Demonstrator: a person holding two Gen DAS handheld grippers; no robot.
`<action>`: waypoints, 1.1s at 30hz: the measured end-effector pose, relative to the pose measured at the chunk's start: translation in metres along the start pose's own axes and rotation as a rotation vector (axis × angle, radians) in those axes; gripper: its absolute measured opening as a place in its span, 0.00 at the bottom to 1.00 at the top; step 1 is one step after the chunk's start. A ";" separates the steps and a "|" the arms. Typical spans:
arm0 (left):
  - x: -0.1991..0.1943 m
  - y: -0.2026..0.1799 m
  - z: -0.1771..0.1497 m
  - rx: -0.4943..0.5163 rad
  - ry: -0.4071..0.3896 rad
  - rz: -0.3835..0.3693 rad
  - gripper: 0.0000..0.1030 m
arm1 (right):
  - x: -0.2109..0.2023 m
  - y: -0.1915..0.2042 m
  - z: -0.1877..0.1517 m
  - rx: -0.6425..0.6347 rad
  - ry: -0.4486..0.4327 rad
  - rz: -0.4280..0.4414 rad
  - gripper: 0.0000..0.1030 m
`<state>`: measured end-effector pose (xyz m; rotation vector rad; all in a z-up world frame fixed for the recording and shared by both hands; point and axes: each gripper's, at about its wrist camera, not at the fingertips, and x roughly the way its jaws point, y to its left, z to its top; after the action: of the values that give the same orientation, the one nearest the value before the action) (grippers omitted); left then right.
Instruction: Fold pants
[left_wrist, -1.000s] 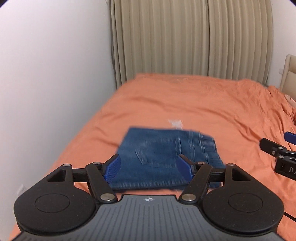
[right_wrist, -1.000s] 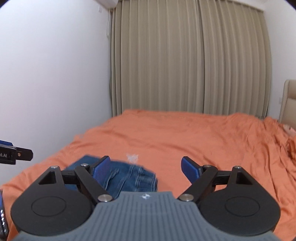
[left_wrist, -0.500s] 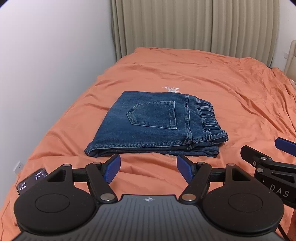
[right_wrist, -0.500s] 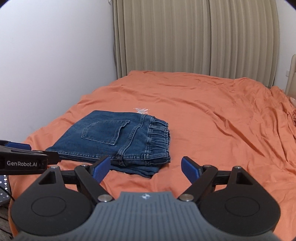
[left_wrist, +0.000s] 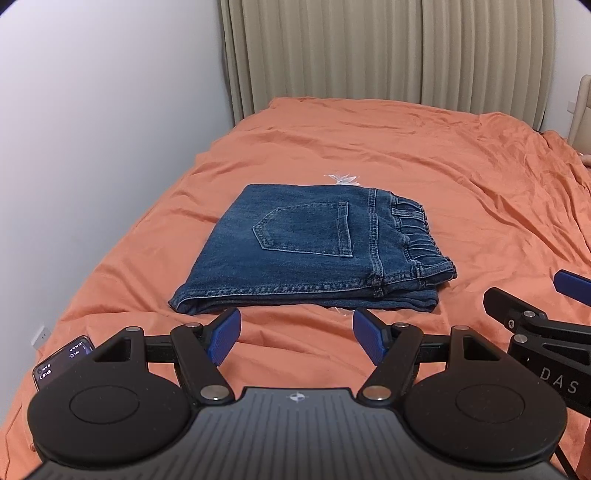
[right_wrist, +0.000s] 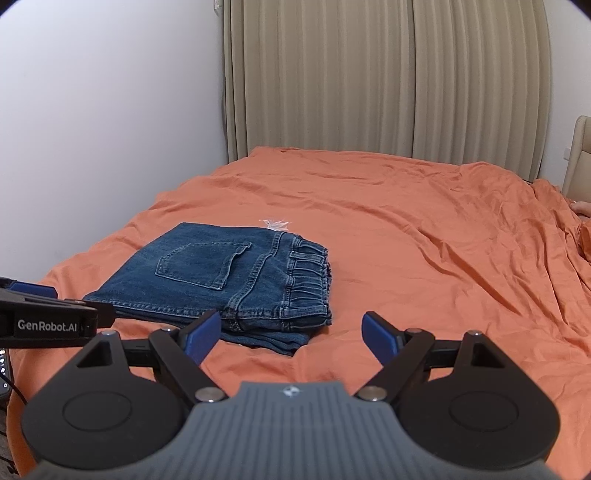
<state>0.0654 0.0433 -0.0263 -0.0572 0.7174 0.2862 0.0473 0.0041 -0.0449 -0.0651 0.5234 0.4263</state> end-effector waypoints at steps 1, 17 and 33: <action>0.000 0.000 0.000 0.000 -0.001 0.000 0.79 | 0.000 0.000 0.000 0.000 -0.003 0.000 0.78; -0.006 0.000 0.004 0.016 -0.028 0.010 0.79 | -0.004 -0.003 0.000 0.010 -0.010 0.008 0.78; -0.007 -0.003 0.002 0.016 -0.025 0.006 0.79 | -0.003 -0.004 0.001 0.017 -0.009 0.009 0.78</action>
<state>0.0624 0.0386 -0.0204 -0.0367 0.6955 0.2867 0.0473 -0.0003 -0.0427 -0.0445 0.5190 0.4310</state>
